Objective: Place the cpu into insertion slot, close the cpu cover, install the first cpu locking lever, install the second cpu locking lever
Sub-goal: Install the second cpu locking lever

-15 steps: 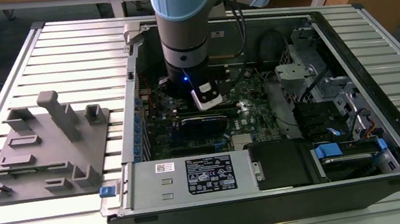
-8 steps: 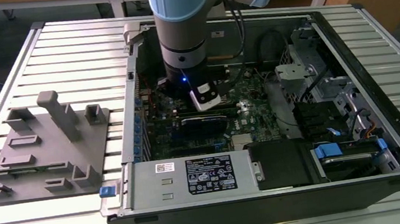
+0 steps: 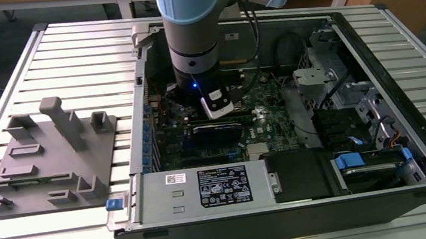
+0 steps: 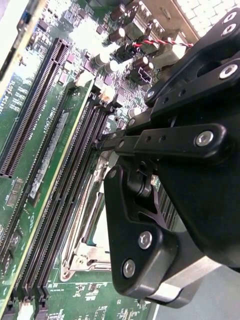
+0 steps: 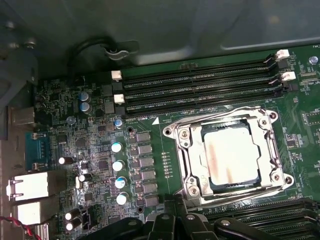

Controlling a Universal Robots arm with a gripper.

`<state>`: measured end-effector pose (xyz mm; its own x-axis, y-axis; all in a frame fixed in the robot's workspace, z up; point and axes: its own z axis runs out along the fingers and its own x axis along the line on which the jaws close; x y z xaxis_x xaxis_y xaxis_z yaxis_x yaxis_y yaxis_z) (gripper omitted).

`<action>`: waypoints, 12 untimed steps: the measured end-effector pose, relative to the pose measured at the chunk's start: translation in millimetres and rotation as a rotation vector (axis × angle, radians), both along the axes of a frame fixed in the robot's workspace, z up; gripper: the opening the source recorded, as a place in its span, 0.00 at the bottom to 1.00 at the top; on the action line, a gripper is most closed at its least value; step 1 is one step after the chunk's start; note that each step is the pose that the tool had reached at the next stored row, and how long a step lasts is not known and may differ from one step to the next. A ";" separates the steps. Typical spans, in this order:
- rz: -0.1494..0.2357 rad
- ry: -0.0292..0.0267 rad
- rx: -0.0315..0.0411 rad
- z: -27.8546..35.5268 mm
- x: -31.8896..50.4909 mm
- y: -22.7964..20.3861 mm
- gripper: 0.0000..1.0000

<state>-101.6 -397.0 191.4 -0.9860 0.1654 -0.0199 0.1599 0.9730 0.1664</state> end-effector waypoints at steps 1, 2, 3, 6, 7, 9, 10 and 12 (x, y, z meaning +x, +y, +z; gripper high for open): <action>0.000 -0.0001 0.0001 0.0 0.0 0.0 0.11; 0.000 0.0000 0.0000 0.0 0.0 0.0 0.11; 0.000 0.0000 0.0001 0.0 0.0 0.0 0.11; 0.000 0.0000 0.0000 0.2 -0.1 0.0 0.11; 0.000 -0.0002 0.0002 1.3 -0.1 0.0 0.11; 0.000 -0.0003 0.0003 6.8 -0.1 0.0 0.11; 0.000 0.0000 0.0000 10.4 -0.1 0.0 0.11; 0.000 -0.0001 0.0001 17.3 -0.1 0.0 0.11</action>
